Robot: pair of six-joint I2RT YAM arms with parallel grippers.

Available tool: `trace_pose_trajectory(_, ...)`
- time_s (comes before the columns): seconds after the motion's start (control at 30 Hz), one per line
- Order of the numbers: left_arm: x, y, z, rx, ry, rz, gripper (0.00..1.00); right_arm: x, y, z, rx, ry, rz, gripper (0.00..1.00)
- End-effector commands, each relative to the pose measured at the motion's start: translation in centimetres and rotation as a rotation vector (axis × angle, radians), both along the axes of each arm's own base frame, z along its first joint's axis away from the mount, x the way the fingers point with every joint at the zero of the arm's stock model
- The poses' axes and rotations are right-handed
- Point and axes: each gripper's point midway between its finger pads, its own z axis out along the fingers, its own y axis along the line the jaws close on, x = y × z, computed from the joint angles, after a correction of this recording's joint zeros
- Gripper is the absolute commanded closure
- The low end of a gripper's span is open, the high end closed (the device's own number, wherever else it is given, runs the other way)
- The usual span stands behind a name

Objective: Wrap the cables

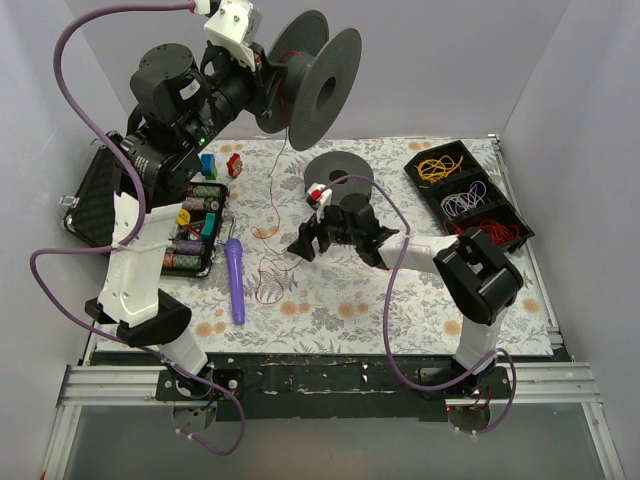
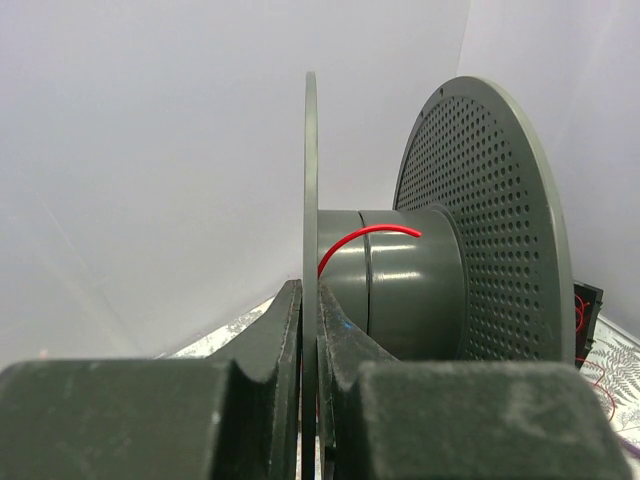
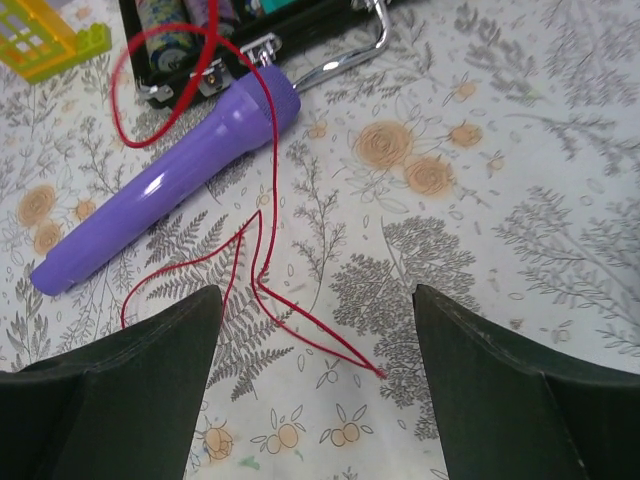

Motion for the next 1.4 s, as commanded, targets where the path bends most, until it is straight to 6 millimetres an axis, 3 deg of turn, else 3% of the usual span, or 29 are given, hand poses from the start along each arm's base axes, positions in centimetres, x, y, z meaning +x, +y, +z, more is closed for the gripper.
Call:
trace_pose_trajectory(0.0, -2.5, 1.6, 4.2, -0.07, -0.108, 0.001, 1.0, -0.4, 1.9, -1.7, -0.031, 0.01, 0.065, 0.15)
trace_pose_trajectory(0.13, -2.7, 2.0, 4.5, -0.074, -0.117, 0.012, 1.0, 1.3, 2.3, -4.5, -0.104, 0.009, 0.05, 0.16)
trace_pose_trajectory(0.2, -2.9, 2.1, 4.5, -0.07, -0.116, 0.011, 1.0, 1.6, 2.2, -5.7, -0.141, 0.035, 0.06, 0.24)
trace_pose_trajectory(0.23, -2.9, 2.1, 4.4, -0.068, -0.116, 0.011, 1.0, 1.6, 2.2, -6.2, -0.148, 0.051, 0.067, 0.3)
trace_pose_trajectory(0.37, -3.2, 2.4, 4.5, -0.055, -0.123, 0.016, 1.0, 1.3, 1.1, -6.8, -0.159, 0.1, 0.078, 0.89)
trace_pose_trajectory(0.4, -3.2, 2.5, 4.3, -0.041, -0.123, 0.018, 1.0, 1.0, 0.4, -6.8, -0.168, 0.114, 0.071, 0.98)
trace_pose_trajectory(0.47, -2.9, 3.1, 3.3, 0.0, -0.109, 0.053, 1.0, 1.1, -1.8, -6.0, -0.161, 0.146, 0.024, 0.99)
trace_pose_trajectory(0.53, -2.6, 3.3, 1.4, 0.071, -0.081, 0.066, 1.0, 1.7, -4.9, -3.9, -0.117, 0.189, -0.047, 0.99)
trace_pose_trajectory(0.63, -3.3, 2.5, -2.7, 0.214, -0.022, -0.018, 1.0, 3.8, -12.1, 0.8, 0.016, 0.248, -0.22, 0.99)
trace_pose_trajectory(0.73, -4.3, 1.7, -8.9, 0.377, 0.097, -0.125, 1.0, 6.4, -19.5, 7.3, 0.134, 0.187, -0.385, 0.99)
trace_pose_trajectory(0.8, -4.7, 1.4, -13.3, 0.468, 0.188, -0.182, 1.0, 7.3, -21.9, 11.1, 0.144, 0.116, -0.426, 0.99)
trace_pose_trajectory(0.93, -5.7, 0.5, -23.1, 0.599, 0.412, -0.312, 1.0, 7.6, -22.3, 18.4, 0.128, 0.014, -0.407, 0.99)
trace_pose_trajectory(1.03, -5.1, 0.3, -28.0, 0.62, 0.507, -0.299, 1.0, 7.1, -22.6, 23.1, 0.14, -0.017, -0.425, 0.99)
trace_pose_trajectory(1.1, -3.6, 0.6, -29.9, 0.621, 0.52, -0.228, 1.0, 6.2, -22.4, 26.6, 0.187, -0.052, -0.413, 0.99)
trace_pose_trajectory(1.17, -1.7, 0.3, -30.5, 0.587, 0.514, -0.152, 1.0, 4.7, -21.3, 29.5, 0.24, -0.071, -0.363, 0.99)
trace_pose_trajectory(1.37, 4.3, -0.4, -31.8, 0.489, 0.464, 0.06, 1.0, -1.7, -15.0, 34.2, 0.313, -0.103, -0.119, 0.99)
